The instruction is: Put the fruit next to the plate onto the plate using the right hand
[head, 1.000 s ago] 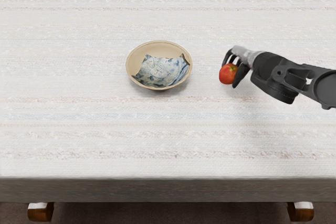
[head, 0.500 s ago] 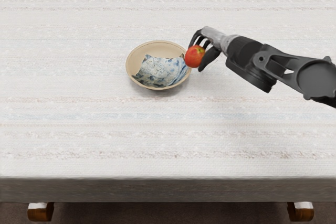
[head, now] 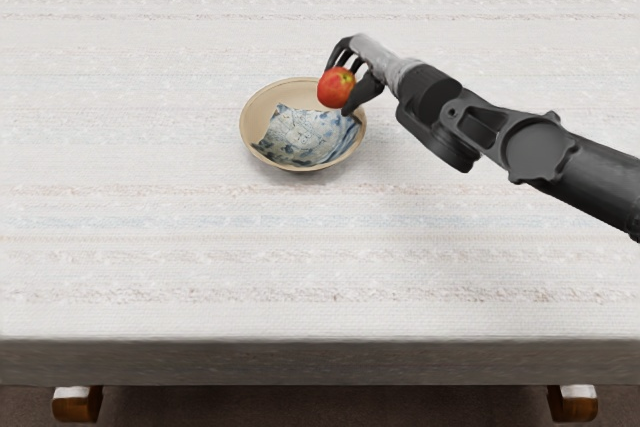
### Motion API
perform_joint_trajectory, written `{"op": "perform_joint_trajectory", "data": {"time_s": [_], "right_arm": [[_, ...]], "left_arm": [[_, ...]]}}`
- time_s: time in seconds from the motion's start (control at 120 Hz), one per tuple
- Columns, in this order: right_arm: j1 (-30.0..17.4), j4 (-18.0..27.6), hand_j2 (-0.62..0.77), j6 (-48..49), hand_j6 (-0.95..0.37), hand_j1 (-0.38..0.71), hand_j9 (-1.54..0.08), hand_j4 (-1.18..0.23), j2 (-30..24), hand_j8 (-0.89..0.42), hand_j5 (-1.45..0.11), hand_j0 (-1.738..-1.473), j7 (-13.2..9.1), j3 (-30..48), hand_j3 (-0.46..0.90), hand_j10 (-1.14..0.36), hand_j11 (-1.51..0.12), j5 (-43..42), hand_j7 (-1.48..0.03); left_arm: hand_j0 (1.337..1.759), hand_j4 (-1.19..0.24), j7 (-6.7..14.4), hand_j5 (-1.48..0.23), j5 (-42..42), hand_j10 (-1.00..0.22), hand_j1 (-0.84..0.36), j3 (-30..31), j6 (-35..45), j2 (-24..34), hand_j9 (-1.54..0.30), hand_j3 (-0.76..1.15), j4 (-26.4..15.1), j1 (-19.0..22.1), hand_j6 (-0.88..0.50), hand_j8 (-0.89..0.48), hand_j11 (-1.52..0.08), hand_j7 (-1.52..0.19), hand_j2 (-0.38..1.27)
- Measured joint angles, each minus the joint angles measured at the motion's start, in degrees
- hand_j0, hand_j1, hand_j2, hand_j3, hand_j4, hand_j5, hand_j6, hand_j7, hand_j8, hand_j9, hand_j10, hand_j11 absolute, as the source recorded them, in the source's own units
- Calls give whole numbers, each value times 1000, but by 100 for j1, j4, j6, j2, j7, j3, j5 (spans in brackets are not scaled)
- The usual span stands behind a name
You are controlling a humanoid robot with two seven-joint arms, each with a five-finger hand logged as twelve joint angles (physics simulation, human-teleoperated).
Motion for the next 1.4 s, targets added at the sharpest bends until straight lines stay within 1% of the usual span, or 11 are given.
{"op": "perform_joint_trajectory", "data": {"time_s": [0.158, 0.417, 0.433, 0.492, 0.567, 0.65, 0.717, 0.858, 1.067, 1.183, 1.4], "right_arm": [[-173, -322, 397, -4, -320, 303, -1154, -439, 198, -430, -1212, -1651, 180, -8, 0, -806, -1160, 3, -1090], [-234, -412, 352, -12, -352, 274, -1112, -477, 284, -468, -1173, -1652, 213, 15, 0, -792, -1116, 14, -1062], [-235, -415, 340, -15, -359, 267, -1084, -480, 288, -474, -1144, -1652, 212, 23, 0, -775, -1088, 21, -1038], [-233, -459, 255, -31, -274, 118, -819, -367, 349, -360, -864, -1654, 216, 47, 0, -586, -822, 221, -785], [-227, -487, 176, -26, -196, -19, -575, -259, 385, -255, -606, -1655, 219, 70, 0, -411, -577, 408, -550], [-196, -499, 116, 96, -137, -123, -390, -179, 380, -176, -411, -1656, 205, 93, 0, -280, -391, 521, -374], [-80, -489, 83, 544, -104, -180, -288, -134, 287, -132, -303, -1657, 181, 105, 0, -207, -289, 744, -276], [165, -378, 40, 1867, -62, -254, -155, -77, -280, -76, -163, -1657, 146, 117, 0, -113, -156, 1466, -149], [231, 524, 13, 3579, -34, -302, -70, -39, -1700, -39, -73, -1658, 133, 202, 0, -52, -70, 2407, -68], [15, 763, 6, 4190, -27, -314, -49, -30, -2490, -30, -51, -1658, 139, 572, 0, -37, -49, 2682, -48], [-544, 864, 1, 4449, -21, -325, -31, -22, -3395, -22, -32, -1658, 142, 810, 0, -24, -31, 3540, -31]], "left_arm": [[1658, 0, 0, 0, 0, 0, 349, 0, 2, 0, 0, 0, 0, 1, 0, 0, 0, 0, 0], [1658, 0, 0, 0, 0, 0, 349, 0, 0, 0, 0, 0, 0, 4, 0, 0, 0, 0, 0], [1658, 0, 0, 0, 0, 0, 349, 0, 0, 0, 0, 0, 0, 1, 0, 0, 0, 0, 0], [1658, 0, 0, 0, 0, 0, 349, 1, 0, 0, 0, 0, 0, 2, 0, 0, 0, 0, 0], [1658, 0, 0, 0, -1, 0, 349, 1, 0, 0, 0, 0, 0, 0, 0, 0, 0, 0, 0], [1658, 0, 0, 0, -1, 0, 349, 1, 3, 0, 0, 0, 0, 2, 0, 0, 0, 0, 0], [1658, 0, 0, 0, -1, 0, 349, 1, 1, 0, 0, 0, 0, 0, 0, 0, 0, 0, 0], [1658, 0, 0, 0, -1, 0, 349, 1, 0, 0, 0, 0, 0, 0, 0, 0, 0, 0, 0], [1658, 0, 0, 0, -1, 0, 349, 2, 2, 0, 0, 0, 0, 1, 0, 0, 0, 0, 0], [1658, 0, 1, 0, -1, 0, 349, 2, 0, 0, 0, 0, 0, 2, 0, 0, 0, 0, 0], [1658, 0, 0, 0, -7, 0, 349, 8, -1, 0, 0, 0, -6, -9, 0, 0, 0, 0, 0]]}}
